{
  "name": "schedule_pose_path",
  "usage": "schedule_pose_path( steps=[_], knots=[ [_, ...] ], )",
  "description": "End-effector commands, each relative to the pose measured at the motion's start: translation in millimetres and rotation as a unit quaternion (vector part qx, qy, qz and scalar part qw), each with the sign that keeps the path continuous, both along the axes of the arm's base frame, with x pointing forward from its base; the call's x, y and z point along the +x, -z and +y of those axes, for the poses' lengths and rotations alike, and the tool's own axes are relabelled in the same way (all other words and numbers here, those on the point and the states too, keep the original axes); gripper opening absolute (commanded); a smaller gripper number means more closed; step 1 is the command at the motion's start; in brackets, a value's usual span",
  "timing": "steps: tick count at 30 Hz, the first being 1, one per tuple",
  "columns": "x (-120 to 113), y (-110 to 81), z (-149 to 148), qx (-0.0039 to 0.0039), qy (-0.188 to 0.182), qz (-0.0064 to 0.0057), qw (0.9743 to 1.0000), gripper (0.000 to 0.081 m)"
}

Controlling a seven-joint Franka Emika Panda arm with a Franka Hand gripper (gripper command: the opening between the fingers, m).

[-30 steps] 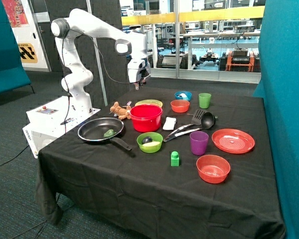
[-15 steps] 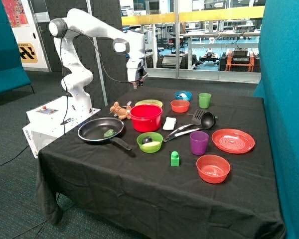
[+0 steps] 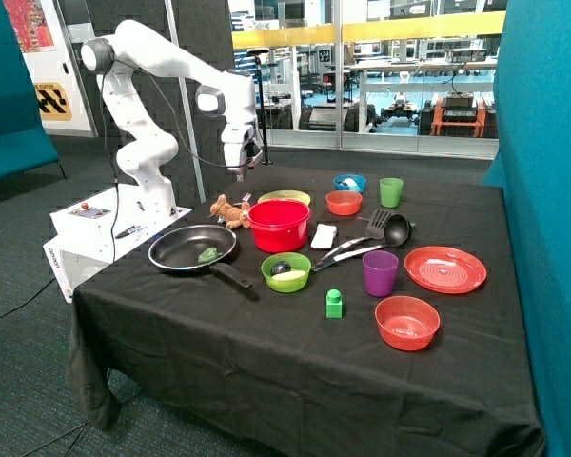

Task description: Hide the teddy bear in the red bowl

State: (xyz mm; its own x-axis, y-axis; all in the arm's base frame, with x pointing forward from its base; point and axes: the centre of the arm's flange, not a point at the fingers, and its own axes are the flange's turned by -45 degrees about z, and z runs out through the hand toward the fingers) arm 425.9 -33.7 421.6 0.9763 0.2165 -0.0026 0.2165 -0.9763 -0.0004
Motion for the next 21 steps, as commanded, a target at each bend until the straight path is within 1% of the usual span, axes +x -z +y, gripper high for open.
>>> schedule_pose_path(
  steps=[1,8,12,14,21],
  knots=[
    [-25.2,23.9,-20.8,0.00009,-0.009,-0.0013,1.0,0.0257],
    [-31.0,39.2,-12.9,0.0001,-0.019,-0.0013,0.9998,0.0252],
    [-35.7,48.8,-6.9,0.00011,-0.024,-0.0013,0.9997,0.0273],
    [-38.9,54.2,-5.9,0.00011,-0.026,-0.0013,0.9996,0.0271],
    [-54.7,72.5,-12.7,0.00009,-0.014,-0.0013,0.9999,0.0276]
  ],
)
